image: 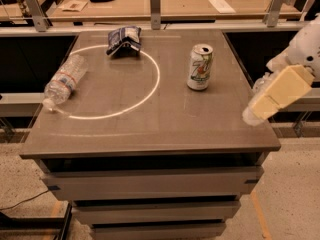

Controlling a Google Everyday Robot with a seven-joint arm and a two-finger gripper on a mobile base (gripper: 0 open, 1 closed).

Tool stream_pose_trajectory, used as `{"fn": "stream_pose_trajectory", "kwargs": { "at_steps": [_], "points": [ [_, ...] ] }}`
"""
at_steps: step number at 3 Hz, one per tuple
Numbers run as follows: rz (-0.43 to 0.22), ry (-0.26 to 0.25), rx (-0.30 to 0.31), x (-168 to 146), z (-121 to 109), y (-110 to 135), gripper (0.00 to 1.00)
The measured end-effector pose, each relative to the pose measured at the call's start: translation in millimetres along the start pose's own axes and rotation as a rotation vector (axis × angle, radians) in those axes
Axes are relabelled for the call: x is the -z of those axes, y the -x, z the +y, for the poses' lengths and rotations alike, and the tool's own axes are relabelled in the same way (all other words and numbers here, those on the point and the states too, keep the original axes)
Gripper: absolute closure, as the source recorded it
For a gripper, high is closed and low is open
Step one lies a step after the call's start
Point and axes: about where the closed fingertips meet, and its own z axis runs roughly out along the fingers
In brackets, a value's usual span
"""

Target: Place water bottle upright

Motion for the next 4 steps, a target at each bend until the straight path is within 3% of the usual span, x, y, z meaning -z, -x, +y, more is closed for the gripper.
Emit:
{"fn": "stream_pose_trajectory", "kwargs": {
  "at_steps": [1, 2, 3, 4],
  "points": [
    [-0.079, 0.181, -0.223, -10, 0, 20, 0.00],
    [-0.097, 0.275, -0.380, -7, -2, 43, 0.00],
    [-0.090, 0.322, -0.481, -2, 3, 80, 0.00],
    [-0.090, 0.322, -0.481, -2, 4, 80, 0.00]
  ]
}}
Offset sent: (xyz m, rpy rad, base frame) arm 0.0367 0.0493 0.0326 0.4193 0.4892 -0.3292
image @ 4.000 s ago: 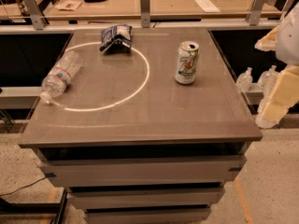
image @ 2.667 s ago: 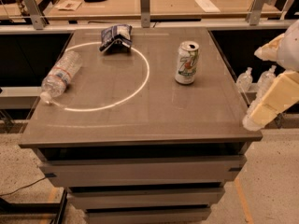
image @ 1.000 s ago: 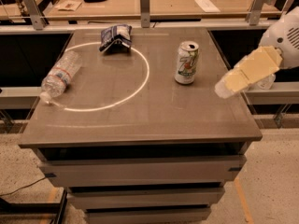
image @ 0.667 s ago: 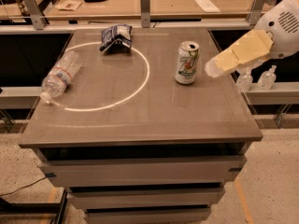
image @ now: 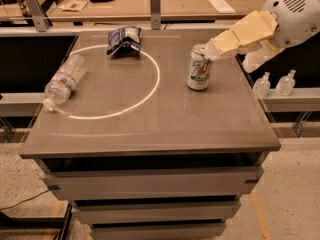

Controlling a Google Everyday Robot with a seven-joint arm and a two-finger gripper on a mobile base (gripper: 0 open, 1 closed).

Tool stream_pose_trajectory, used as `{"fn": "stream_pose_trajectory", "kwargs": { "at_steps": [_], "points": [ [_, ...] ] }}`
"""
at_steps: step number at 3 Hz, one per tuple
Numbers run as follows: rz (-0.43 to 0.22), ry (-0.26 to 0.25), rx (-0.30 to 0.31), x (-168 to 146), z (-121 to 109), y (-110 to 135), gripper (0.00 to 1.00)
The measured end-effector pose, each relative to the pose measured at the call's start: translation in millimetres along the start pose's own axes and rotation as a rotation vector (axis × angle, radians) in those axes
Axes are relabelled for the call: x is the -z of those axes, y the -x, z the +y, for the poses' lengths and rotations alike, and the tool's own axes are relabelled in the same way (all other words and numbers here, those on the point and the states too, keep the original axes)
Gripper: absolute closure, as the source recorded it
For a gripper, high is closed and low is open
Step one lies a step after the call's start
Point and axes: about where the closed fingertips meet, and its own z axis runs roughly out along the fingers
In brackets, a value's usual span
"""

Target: Place water bottle upright

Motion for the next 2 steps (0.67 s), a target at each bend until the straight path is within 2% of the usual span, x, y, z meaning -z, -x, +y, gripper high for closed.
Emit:
{"fn": "stream_pose_trajectory", "kwargs": {
  "at_steps": [1, 2],
  "points": [
    [0.008, -0.011, 0.038, -5, 9, 4, 0.00],
    [0.057, -0.089, 0.138, -26, 41, 12, 0.00]
  ]
}}
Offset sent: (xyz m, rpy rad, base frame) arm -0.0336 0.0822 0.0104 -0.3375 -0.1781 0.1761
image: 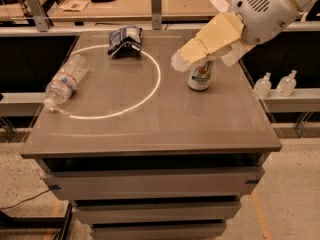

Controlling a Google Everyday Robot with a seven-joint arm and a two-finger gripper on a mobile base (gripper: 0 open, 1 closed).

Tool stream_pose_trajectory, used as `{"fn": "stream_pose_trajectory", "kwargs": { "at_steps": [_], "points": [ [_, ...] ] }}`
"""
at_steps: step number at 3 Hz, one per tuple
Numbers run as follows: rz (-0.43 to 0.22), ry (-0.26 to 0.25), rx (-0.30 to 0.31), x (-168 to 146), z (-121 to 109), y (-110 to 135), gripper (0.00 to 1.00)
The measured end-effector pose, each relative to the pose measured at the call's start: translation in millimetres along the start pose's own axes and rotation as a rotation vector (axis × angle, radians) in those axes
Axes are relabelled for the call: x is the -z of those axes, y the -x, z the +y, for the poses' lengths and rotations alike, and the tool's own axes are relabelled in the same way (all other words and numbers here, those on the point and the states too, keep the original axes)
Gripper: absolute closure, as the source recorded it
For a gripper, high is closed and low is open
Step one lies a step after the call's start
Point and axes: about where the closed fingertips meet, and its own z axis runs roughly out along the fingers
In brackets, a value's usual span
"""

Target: Place water bottle upright

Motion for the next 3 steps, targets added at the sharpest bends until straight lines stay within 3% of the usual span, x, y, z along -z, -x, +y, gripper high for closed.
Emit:
{"fn": "stream_pose_trajectory", "kwargs": {
  "at_steps": [1, 2, 3],
  "points": [
    [0.068, -0.119, 0.080, -24, 31, 14, 0.00],
    [0.138, -0.234, 0.108, -54, 44, 35, 0.00],
    [0.147, -0.284, 0.088, -74, 41, 56, 0.00]
  ]
}}
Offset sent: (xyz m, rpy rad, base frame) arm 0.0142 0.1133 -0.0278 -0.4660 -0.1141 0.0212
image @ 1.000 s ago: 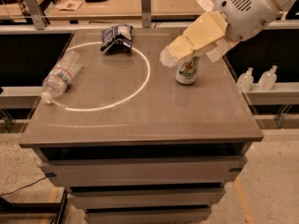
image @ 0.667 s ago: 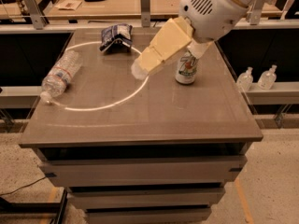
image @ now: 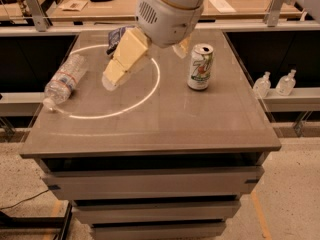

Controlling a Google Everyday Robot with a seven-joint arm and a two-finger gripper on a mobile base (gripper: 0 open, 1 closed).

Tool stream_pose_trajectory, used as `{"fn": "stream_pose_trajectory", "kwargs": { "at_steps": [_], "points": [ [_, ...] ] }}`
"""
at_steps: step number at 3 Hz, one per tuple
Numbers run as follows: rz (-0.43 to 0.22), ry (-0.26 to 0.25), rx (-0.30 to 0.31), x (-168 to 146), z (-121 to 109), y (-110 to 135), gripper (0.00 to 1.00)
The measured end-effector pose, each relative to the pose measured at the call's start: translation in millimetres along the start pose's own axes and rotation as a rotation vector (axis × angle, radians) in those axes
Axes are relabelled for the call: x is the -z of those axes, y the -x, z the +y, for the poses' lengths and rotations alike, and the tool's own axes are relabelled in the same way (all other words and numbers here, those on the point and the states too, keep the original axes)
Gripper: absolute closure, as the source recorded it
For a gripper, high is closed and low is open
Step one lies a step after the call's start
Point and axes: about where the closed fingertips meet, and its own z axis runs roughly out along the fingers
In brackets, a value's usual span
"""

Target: Place water bottle upright

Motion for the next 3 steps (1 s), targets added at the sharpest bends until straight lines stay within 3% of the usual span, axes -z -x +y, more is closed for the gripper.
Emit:
{"fn": "stream_pose_trajectory", "kwargs": {
  "at_steps": [1, 2, 3],
  "points": [
    [-0.061, 0.019, -0.075, -16, -2, 18, 0.00],
    [-0.177, 0.046, -0.083, -25, 9, 22, 0.00],
    [-0.255, 0.045, -0.028, -44, 29, 6, 0.00]
  ]
}}
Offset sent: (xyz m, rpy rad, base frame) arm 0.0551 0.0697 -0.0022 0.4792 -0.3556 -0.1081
